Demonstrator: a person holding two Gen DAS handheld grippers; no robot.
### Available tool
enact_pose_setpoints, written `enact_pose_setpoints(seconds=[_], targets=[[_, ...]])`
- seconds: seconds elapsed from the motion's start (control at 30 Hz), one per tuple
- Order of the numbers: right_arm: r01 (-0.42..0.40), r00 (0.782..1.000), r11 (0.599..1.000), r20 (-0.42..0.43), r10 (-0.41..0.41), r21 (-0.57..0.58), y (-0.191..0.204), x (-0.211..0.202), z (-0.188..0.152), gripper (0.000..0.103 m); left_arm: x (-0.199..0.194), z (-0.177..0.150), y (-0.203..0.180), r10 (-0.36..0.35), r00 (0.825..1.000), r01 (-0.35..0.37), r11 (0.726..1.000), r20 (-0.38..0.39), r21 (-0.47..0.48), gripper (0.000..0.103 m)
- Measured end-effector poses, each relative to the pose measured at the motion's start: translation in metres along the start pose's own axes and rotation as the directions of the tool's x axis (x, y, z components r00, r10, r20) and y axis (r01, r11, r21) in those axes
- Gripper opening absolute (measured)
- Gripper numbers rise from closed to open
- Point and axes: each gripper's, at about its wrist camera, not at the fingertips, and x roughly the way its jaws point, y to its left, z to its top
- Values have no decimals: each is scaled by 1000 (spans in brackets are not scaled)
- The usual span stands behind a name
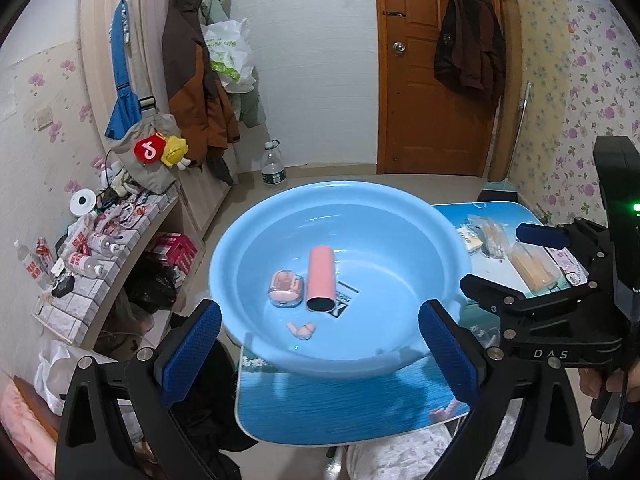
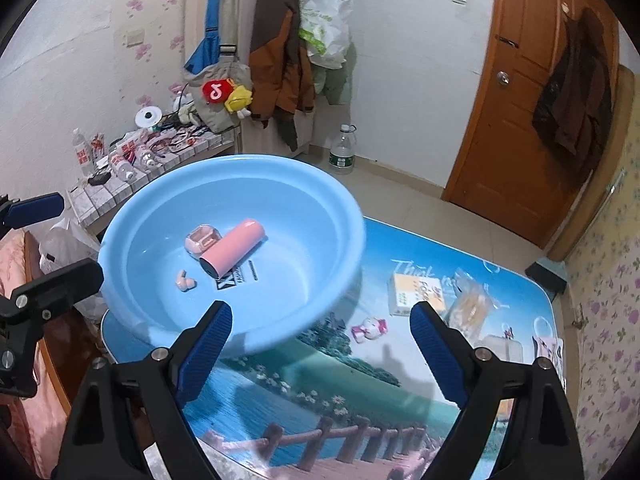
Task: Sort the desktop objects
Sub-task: 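Withdraw both tools from the basin back over the table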
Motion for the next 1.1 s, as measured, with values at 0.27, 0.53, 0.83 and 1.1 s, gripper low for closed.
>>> enact_pose_setpoints(seconds=[0.27,0.53,0.83,1.1], targets=[[34,999,999,10,-35,35,-31,-18,-14,92,1,6,-35,-22,1000,22,999,2,29,103],[77,996,991,27,-80,109,-70,-38,-33,95,7,9,-81,-50,999,51,996,-9,67,103],[126,992,974,-5,-127,188,-123,-48,-62,96,16,11,-125,-102,994,105,990,-35,99,103],[158,987,959,-36,-154,235,-158,-46,-80,95,29,14,-150,-118,991,125,984,-57,124,103]])
